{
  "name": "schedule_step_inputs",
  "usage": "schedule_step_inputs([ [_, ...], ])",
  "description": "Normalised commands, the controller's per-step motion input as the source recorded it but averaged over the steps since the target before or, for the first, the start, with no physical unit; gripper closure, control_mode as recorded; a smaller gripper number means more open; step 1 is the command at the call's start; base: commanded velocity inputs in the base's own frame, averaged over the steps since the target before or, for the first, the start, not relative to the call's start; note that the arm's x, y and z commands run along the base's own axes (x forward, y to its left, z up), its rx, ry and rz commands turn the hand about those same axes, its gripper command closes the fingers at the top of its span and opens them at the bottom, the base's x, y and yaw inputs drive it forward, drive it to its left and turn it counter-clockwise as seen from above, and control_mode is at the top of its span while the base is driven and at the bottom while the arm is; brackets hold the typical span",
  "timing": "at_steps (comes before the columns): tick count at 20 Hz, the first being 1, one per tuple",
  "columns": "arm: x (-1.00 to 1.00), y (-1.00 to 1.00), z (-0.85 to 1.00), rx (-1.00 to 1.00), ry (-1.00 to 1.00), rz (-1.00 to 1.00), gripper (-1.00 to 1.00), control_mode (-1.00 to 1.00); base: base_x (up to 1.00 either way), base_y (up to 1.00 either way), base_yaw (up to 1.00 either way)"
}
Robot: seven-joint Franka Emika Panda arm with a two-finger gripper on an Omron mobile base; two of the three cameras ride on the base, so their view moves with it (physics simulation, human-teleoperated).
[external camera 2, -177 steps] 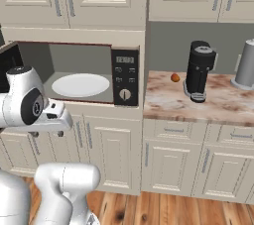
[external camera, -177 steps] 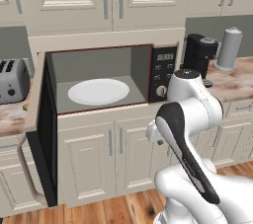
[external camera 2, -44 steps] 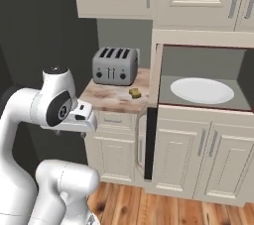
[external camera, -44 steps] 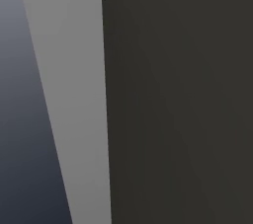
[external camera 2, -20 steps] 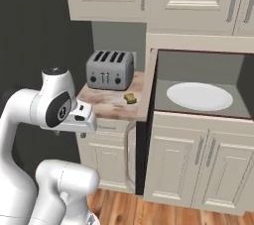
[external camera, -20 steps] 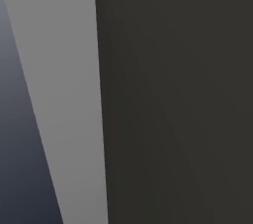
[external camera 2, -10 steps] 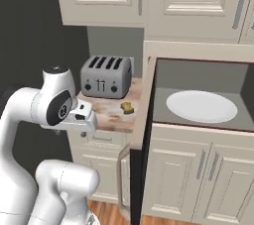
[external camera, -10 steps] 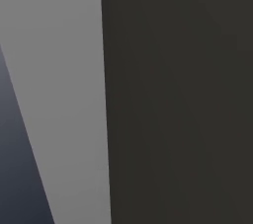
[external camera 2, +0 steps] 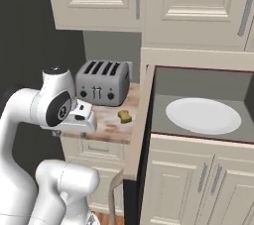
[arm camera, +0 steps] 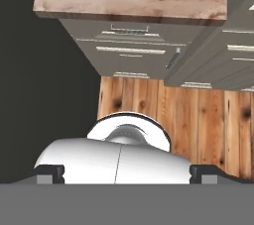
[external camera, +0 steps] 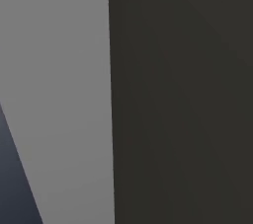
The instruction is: Place the sponge inside the microwave to prepare for sanitizing.
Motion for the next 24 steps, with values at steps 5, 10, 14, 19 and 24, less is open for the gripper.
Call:
schedule_step_inputs([
  [5,0.0,0.0,0.0,0.0,0.0,0.0,-1.0,1.0,0.48,0.0,0.0],
  [10,0.0,0.0,0.0,0.0,0.0,0.0,-1.0,1.0,0.24,-0.01,0.0],
  [14,0.0,0.0,0.0,0.0,0.0,0.0,-1.0,1.0,0.19,0.0,0.0],
  [19,0.0,0.0,0.0,0.0,0.0,0.0,-1.0,1.0,0.61,-0.07,0.0],
  [24,0.0,0.0,0.0,0.0,0.0,0.0,-1.0,1.0,0.62,-0.19,0.0],
])
